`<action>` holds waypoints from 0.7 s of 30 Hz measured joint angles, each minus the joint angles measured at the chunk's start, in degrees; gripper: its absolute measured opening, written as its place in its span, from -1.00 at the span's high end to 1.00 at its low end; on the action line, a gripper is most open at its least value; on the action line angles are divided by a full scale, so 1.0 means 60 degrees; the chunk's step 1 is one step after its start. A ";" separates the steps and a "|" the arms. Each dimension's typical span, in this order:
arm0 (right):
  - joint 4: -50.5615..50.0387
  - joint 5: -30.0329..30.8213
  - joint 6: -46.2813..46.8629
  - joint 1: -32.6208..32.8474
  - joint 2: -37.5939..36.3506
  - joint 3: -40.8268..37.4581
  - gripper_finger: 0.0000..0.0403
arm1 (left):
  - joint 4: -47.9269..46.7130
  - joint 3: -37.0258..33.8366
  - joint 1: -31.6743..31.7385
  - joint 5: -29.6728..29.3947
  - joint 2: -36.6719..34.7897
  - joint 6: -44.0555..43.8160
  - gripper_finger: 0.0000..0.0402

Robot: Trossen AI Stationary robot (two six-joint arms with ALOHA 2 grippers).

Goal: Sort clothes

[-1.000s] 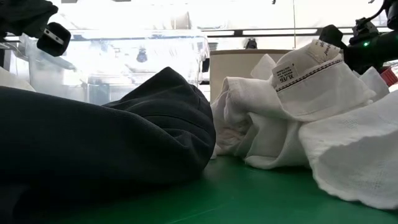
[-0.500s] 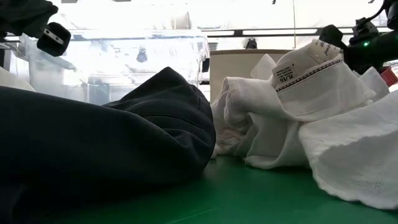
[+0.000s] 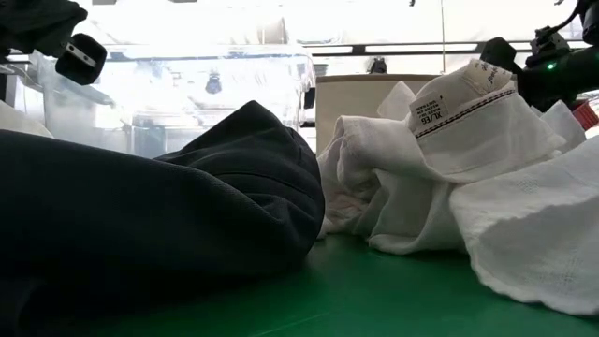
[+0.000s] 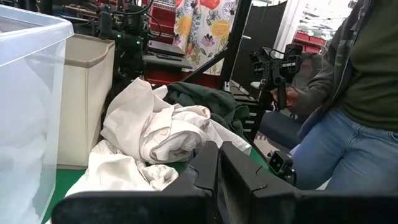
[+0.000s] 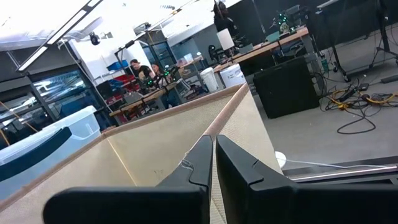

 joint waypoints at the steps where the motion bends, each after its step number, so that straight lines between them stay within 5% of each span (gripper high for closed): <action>1: 0.0000 0.0000 0.0003 -0.0002 -0.0001 0.0003 0.94 | 0.0000 0.0000 0.0001 0.0003 0.0000 0.0000 1.00; 21: 0.0656 0.0000 0.0006 -0.0001 0.0000 0.0002 0.94 | 0.0000 -0.0001 0.0000 0.0003 -0.0003 0.0000 1.00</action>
